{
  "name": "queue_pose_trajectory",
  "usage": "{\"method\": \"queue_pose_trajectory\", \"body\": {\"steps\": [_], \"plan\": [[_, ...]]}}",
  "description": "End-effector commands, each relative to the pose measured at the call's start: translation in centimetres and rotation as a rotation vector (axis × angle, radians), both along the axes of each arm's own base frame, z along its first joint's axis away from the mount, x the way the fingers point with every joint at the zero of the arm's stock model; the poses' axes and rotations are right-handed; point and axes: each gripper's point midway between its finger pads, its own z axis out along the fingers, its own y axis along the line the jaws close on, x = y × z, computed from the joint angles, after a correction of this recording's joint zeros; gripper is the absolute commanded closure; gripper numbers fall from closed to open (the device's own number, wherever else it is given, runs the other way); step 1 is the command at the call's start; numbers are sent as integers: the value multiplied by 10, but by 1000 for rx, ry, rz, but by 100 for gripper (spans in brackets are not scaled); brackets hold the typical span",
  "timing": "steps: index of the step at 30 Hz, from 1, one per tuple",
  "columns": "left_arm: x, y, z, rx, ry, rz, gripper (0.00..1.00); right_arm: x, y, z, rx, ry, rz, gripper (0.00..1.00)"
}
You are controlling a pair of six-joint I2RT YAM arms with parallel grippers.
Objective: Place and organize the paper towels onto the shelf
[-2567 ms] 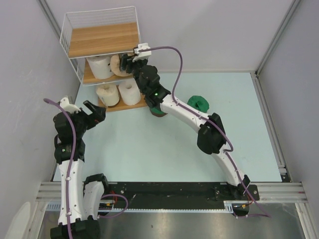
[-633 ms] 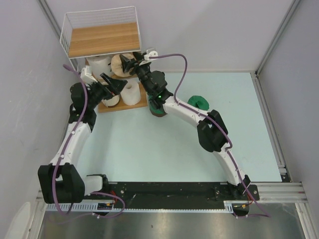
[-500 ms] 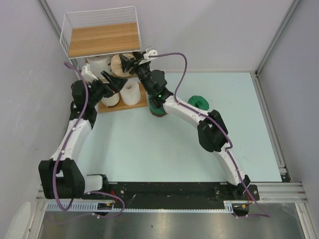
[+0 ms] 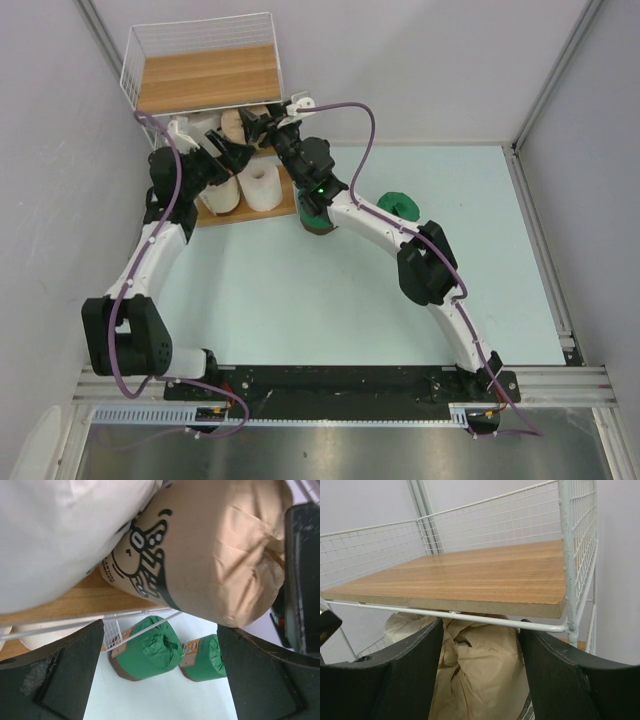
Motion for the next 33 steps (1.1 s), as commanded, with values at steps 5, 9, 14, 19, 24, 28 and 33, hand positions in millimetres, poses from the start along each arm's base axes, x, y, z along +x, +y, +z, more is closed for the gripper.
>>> {"method": "queue_pose_trajectory", "body": {"steps": [5,9,14,19,24,28,33], "plan": [[6,1,39,23,-96,15,0,-32,-19,33,49,-71,7,33],[3,0,40,21,-95,5,0,-70,-43,61,86,-116,7,32],[-13,-11,44,18,-115,-23,0,-106,-77,58,100,-125,-17,32],[-22,-13,47,20,-112,-38,0,-127,-116,70,90,-80,-60,30],[-62,-15,65,34,-151,-60,0,-124,-154,32,-51,104,-150,25],[-99,-17,63,65,-117,-81,0,-126,-189,11,-85,290,-163,19],[-147,-12,34,141,-43,-87,0,-131,-283,-35,-118,594,-309,18]]}}
